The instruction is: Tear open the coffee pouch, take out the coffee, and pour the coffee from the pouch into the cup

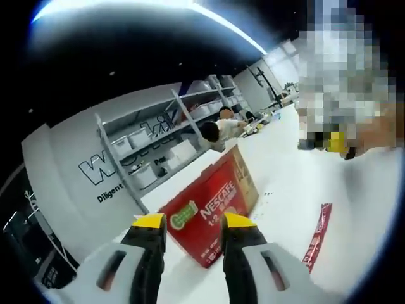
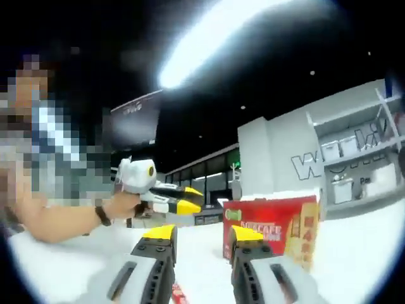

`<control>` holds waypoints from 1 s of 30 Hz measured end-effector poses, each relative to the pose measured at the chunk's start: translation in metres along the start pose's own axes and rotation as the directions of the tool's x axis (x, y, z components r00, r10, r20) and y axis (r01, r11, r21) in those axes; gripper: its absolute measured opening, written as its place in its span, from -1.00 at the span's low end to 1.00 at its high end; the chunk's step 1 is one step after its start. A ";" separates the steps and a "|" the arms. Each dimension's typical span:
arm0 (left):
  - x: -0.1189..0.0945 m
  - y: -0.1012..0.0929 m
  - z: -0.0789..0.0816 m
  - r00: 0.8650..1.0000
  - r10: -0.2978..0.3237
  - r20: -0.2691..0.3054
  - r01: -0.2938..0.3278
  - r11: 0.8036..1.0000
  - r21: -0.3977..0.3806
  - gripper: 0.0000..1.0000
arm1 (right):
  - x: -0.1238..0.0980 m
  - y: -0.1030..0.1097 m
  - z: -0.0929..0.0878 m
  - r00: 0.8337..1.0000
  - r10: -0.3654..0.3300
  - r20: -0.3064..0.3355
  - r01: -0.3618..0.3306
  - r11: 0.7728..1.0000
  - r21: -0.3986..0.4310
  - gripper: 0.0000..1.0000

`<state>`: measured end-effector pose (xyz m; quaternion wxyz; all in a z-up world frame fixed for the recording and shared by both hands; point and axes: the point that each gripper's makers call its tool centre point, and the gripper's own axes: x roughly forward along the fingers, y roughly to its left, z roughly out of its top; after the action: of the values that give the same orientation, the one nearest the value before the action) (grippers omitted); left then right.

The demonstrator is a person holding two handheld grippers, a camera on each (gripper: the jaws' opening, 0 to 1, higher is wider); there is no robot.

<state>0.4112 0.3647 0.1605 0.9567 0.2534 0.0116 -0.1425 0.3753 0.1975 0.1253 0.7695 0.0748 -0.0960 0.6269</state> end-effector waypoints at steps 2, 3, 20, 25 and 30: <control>0.000 -0.001 0.005 0.999 -0.004 0.036 0.006 0.999 -0.053 -0.29 | -0.006 0.001 -0.008 1.000 0.005 -0.005 -0.004 1.000 0.029 -0.31; 0.000 -0.001 0.006 0.999 -0.005 0.042 0.007 0.998 -0.062 -0.29 | -0.009 0.002 -0.010 1.000 0.007 0.001 -0.007 0.999 0.034 -0.31; 0.012 -0.028 -0.012 0.997 0.034 0.068 -0.017 0.972 -0.234 -0.01 | -0.027 0.000 -0.018 1.000 0.007 0.030 -0.010 0.996 0.089 -0.31; 0.008 -0.053 -0.027 0.999 -0.028 0.039 0.036 0.972 -0.231 0.13 | -0.028 0.002 -0.019 1.000 0.008 0.022 -0.010 0.997 0.082 -0.30; -0.007 -0.057 -0.024 0.995 -0.017 0.098 0.049 0.941 -0.335 0.40 | -0.027 -0.001 -0.021 1.000 -0.001 0.007 0.001 0.997 0.078 -0.21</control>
<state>0.3901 0.3302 0.1129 0.9829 0.0790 -0.0050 -0.1663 0.3721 0.1769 0.0984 0.7660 0.1070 -0.0745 0.6295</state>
